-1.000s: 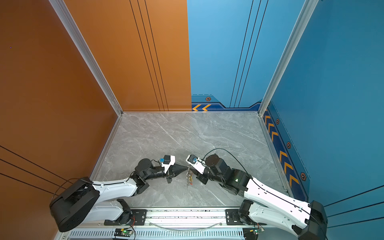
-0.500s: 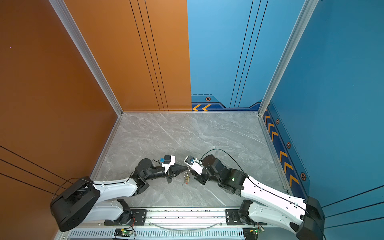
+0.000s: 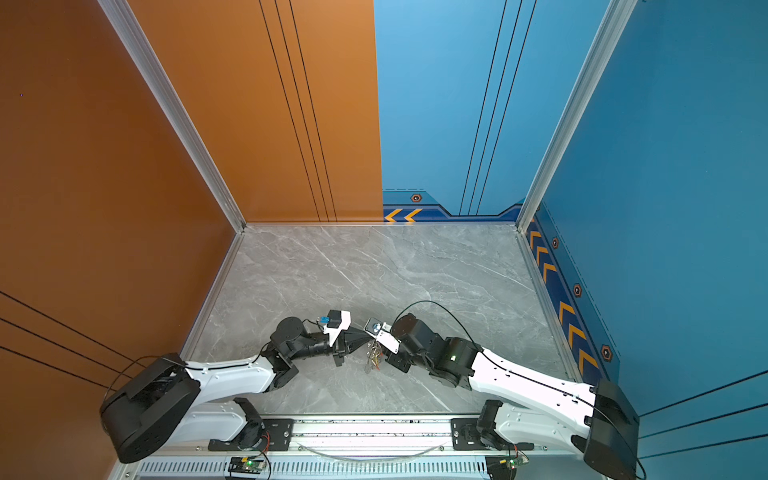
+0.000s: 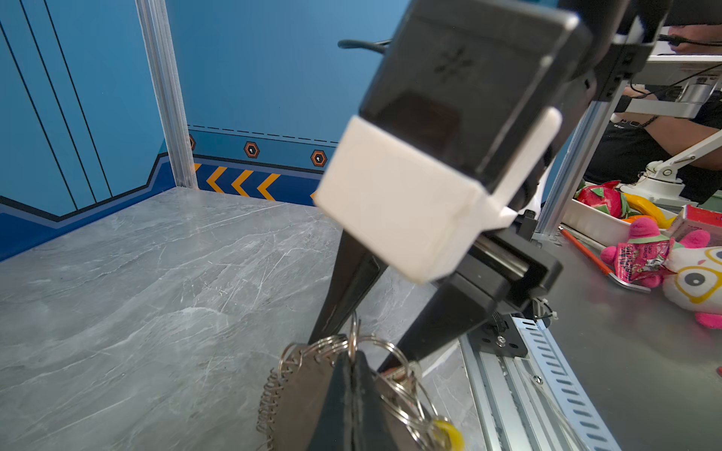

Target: Put the keys on the keyring

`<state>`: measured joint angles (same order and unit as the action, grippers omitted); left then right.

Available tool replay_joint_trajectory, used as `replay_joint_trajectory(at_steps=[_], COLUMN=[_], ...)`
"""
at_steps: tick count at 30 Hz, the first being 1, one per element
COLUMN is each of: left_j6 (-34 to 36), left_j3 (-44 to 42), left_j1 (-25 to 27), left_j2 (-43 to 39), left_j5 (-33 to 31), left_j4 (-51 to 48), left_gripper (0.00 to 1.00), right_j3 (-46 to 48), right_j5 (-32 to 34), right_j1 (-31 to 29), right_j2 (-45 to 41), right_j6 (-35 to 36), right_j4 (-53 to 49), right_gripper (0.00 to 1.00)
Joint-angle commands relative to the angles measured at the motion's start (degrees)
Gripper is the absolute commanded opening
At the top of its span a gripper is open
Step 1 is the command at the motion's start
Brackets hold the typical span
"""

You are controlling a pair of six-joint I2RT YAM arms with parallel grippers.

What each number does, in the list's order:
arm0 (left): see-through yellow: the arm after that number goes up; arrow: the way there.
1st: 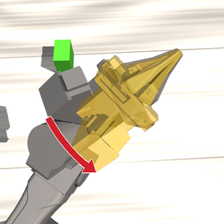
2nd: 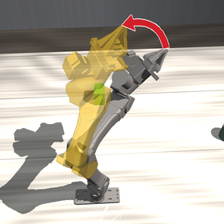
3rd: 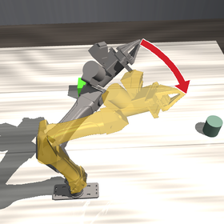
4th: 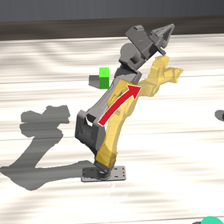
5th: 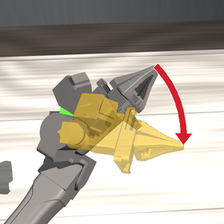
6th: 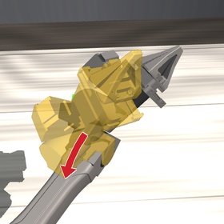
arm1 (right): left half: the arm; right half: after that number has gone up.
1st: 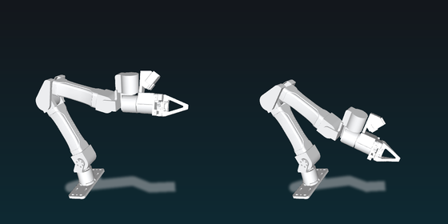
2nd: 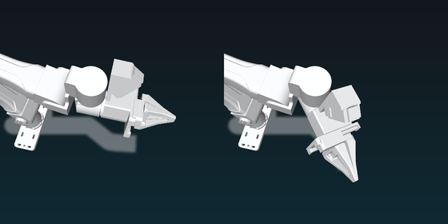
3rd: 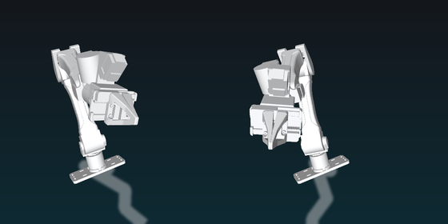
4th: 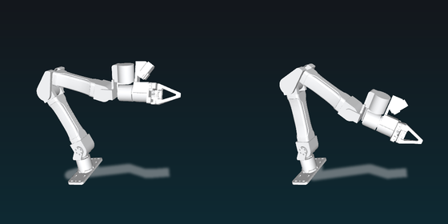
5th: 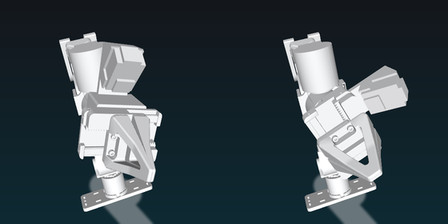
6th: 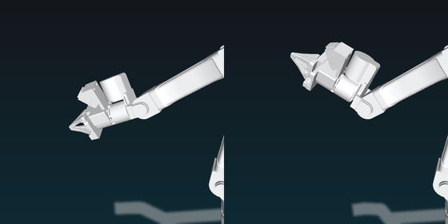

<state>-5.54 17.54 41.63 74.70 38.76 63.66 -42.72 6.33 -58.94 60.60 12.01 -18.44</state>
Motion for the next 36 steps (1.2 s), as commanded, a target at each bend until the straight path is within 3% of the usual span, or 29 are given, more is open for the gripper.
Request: replay_joint_trajectory(at_steps=[1,5,19,31,36], left_j6=[0.07,0.23,0.75,-2.14,-3.07], left_j3=[-0.53,-0.46,-0.88,-1.19,-0.88], left_j1=[-0.33,-0.32,0.29,0.37,0.42], left_j2=[-0.83,-0.86,0.17,3.32,4.71], left_j5=[-0.66,-0.49,4.68,8.41,8.94], left_j4=[3.14,3.14,6.15,12.98,14.54], left_gripper=[0.00,0.00,0.00,0.00,0.00], right_j3=[-2.19,-1.93,0.26,0.62,0.31], right_j5=[2.93,2.06,-19.99,-20.74,-20.94], right_j1=[0.24,2.32,5.97,5.43,5.27], right_j2=[-3.06,-6.78,-9.80,-8.78,-8.44], right_j6=[0.53,-0.53,-0.54,0.09,0.38], right_j4=[-2.20,-2.53,1.64,1.73,1.32], right_gripper=[0.36,0.35,0.22,0.17,0.11])
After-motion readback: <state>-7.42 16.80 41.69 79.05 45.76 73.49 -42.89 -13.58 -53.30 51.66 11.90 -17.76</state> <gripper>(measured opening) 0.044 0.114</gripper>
